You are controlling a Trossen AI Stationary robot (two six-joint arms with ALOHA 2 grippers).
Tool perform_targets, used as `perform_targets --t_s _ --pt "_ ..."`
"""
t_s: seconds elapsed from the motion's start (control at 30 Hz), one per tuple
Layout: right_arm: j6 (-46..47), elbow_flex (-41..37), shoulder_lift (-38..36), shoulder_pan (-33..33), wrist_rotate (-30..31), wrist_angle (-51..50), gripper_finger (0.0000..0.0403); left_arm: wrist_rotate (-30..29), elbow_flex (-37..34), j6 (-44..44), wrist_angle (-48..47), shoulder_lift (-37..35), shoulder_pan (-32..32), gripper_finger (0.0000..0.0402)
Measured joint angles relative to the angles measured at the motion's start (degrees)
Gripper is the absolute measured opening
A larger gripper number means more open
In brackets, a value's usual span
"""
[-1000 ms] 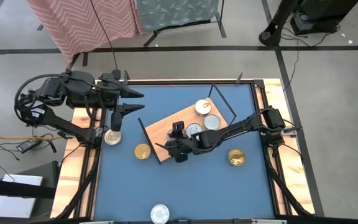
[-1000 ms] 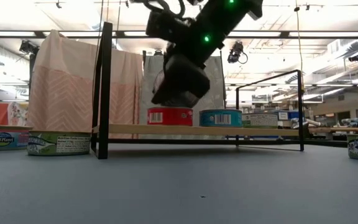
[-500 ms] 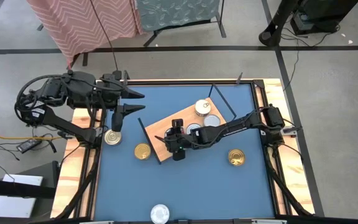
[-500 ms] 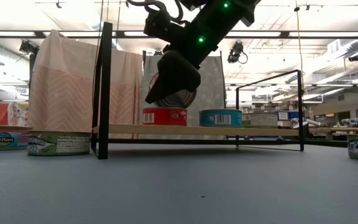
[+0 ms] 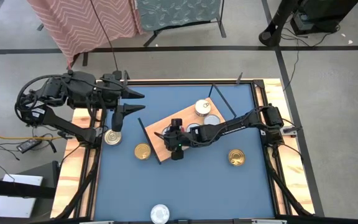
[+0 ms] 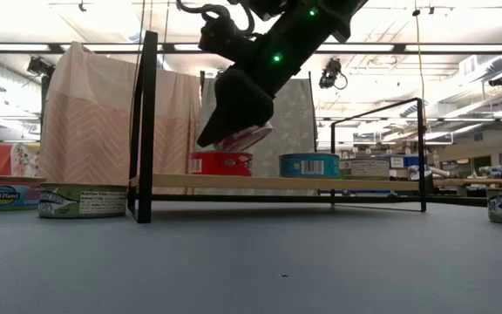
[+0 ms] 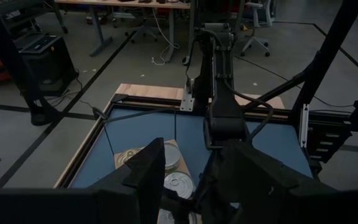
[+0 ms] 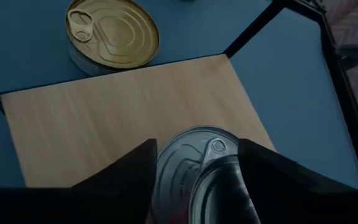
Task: Stack canned seafood by type on shelf
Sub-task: Stack the red tuna can on top of the red tuna can on the shelf
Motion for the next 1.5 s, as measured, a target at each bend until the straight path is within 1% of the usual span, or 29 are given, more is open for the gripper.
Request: perform_targets --t_s 0.27,0.7,0.83,0.93,1.03,1.13,1.23,1.3,1.4,1.5 --pt "-1.8 1.1 0.0 0.0 1.3 2.7 0.0238 0.0 0.0 0.0 0.0 0.0 0.0 0.0179" --pt "-3.4 2.6 0.0 0.0 2.8 2.6 0.0237 0.0 0.0 0.3 0.0 0.0 0.0 0.0179" --pt "-3.6 2.6 -1.0 0.0 3.3 -1.0 0.0236 1.0 0.0 0.8 0.0 0.0 0.0 0.0179" --pt "-3.4 2.6 -3.5 -0.2 3.9 -4.7 0.0236 1.3 0.0 0.8 0.0 0.0 0.0 0.0179" --pt "0.6 2.6 -7.2 -1.0 4.1 -9.8 0.0237 1.4 0.0 1.6 -0.1 0.0 0.0 0.0179" --pt "10.2 2.6 -11.9 -3.0 1.1 -14.7 0.0239 1.9 0.0 2.7 -0.1 0.0 0.0 0.0179" --pt "16.6 2.6 -16.9 -5.4 -5.1 -17.2 0.0246 5.0 0.0 2.9 -0.1 0.3 0.0 0.0179" --pt "20.2 2.6 -19.9 -7.1 -9.5 -17.3 0.0251 5.5 0.0 4.7 -0.1 0.7 0.0 0.0179" --pt "23.0 2.6 -24.0 -9.4 -13.3 -15.9 0.0254 6.4 0.0 10.5 -0.3 1.7 0.0 0.0179" --pt "21.9 2.6 -27.7 -11.0 -13.4 -12.1 0.0253 8.6 0.0 20.2 -1.4 3.1 0.1 0.0179"
